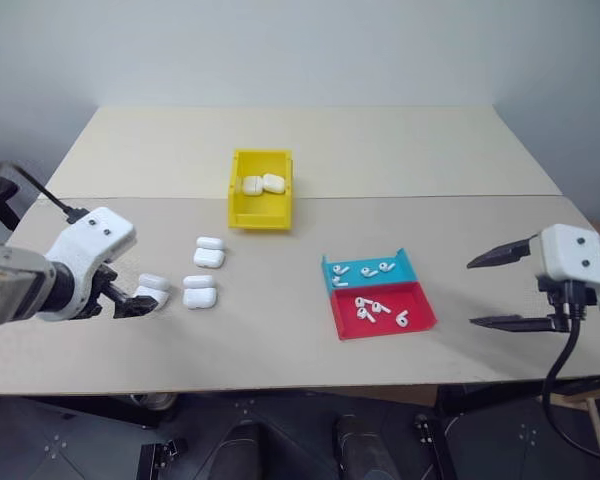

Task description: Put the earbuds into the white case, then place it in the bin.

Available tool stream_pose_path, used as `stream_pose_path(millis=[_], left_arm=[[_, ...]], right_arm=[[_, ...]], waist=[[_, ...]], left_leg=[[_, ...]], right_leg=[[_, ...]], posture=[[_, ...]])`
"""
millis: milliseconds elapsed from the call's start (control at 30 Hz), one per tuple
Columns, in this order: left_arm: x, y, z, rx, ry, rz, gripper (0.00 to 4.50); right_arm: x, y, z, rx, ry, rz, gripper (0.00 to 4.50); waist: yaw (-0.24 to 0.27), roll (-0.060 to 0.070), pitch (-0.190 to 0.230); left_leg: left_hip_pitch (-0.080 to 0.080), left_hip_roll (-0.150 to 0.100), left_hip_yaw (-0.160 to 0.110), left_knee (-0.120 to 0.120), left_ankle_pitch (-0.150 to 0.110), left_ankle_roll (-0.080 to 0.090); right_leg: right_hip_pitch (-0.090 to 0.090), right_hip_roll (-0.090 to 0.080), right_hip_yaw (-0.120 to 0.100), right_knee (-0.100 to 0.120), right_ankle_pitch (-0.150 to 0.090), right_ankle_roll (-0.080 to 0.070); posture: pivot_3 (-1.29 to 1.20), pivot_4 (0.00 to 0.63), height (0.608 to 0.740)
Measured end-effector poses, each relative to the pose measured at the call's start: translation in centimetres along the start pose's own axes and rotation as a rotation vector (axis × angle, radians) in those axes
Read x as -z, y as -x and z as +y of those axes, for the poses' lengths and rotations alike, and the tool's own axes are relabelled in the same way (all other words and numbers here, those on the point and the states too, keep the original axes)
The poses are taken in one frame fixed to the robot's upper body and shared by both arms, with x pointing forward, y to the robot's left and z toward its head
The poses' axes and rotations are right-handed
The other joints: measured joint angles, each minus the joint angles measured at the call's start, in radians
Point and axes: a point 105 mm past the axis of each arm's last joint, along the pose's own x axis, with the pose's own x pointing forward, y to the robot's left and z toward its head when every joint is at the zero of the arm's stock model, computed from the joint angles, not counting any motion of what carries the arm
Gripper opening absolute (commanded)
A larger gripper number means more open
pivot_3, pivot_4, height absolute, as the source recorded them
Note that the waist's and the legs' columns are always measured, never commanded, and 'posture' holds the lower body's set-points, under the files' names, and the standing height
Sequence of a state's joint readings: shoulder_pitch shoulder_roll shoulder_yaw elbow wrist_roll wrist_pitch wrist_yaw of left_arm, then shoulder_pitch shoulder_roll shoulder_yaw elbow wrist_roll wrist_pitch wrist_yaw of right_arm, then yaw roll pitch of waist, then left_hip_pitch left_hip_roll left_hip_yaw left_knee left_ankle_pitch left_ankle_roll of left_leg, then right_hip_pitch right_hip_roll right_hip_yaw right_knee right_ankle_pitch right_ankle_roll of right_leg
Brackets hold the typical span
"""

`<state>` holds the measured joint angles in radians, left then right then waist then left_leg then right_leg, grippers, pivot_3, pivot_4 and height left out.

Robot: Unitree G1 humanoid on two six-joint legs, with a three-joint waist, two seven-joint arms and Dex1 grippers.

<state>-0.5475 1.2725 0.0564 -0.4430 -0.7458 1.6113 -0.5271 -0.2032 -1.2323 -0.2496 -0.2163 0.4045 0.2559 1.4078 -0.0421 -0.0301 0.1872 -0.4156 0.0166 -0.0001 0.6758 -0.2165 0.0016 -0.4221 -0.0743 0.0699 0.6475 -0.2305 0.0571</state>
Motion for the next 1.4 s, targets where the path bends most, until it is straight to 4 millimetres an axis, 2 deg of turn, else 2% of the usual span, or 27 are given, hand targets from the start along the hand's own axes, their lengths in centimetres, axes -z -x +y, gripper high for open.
stream_pose_path(millis=[167,267,400,700,933,1167,1400], left_arm=[[-0.9,-0.5,1.5,-0.014,0.077,0.024,4.5],[-0.6,-1.7,2.0,-0.019,0.121,0.072,4.5],[-0.3,-3.0,1.5,0.012,0.149,0.11,4.5],[0.6,-4.1,1.8,0.02,0.21,0.166,4.5],[0.6,-5.6,1.0,0.047,0.23,0.191,4.5],[-0.1,-7.1,0.4,0.041,0.225,0.2,4.5],[-0.3,-7.3,0.9,0.028,0.245,0.21,4.5]], right_arm=[[0.7,-0.5,0.4,0.008,-0.037,-0.001,4.46],[1.2,-0.8,0.9,0.006,-0.061,-0.004,4.46],[1.8,-1.0,1.4,0.004,-0.091,0.002,4.46],[2.1,-1.1,1.4,0.025,-0.11,0.007,4.46],[2.2,-1.2,1.4,0.036,-0.117,0.004,4.46],[2.1,-1.4,1.4,0.05,-0.123,0.002,4.46],[2.1,-1.3,1.5,0.067,-0.127,0.006,4.46]], waist=[[0.003,0.0,0.0],[0.005,-0.001,0.0],[0.005,-0.001,0.0],[0.005,-0.002,0.0],[0.013,-0.002,0.0],[0.02,-0.002,0.0],[0.024,-0.002,0.0]], left_leg=[[0.0,-0.001,0.0,0.0,0.0,0.0],[0.0,-0.001,0.0,0.0,0.0,0.0],[-0.001,-0.001,0.0,0.001,0.0,0.0],[-0.001,-0.001,0.0,0.001,0.0,0.0],[-0.001,-0.002,-0.001,0.002,0.0,0.0],[-0.001,-0.002,-0.001,0.002,0.0,0.0],[-0.001,-0.002,-0.001,0.002,0.0,0.0]], right_leg=[[0.0,-0.001,0.0,0.0,0.0,0.0],[0.0,0.0,0.0,0.0,0.0,0.001],[0.0,-0.001,0.0,0.0,0.0,0.001],[0.001,-0.001,0.0,0.0,0.0,0.001],[0.001,-0.001,0.0,0.0,0.0,0.001],[0.001,-0.001,0.0,0.0,0.0,0.001],[0.001,-0.001,0.0,0.0,0.0,0.001]], posture=[[0.0,0.15,0.74],[0.0,0.15,0.74],[0.0,0.15,0.74],[0.0,0.15,0.74],[0.0,0.15,0.74],[0.0,0.15,0.74],[0.0,0.15,0.74]])
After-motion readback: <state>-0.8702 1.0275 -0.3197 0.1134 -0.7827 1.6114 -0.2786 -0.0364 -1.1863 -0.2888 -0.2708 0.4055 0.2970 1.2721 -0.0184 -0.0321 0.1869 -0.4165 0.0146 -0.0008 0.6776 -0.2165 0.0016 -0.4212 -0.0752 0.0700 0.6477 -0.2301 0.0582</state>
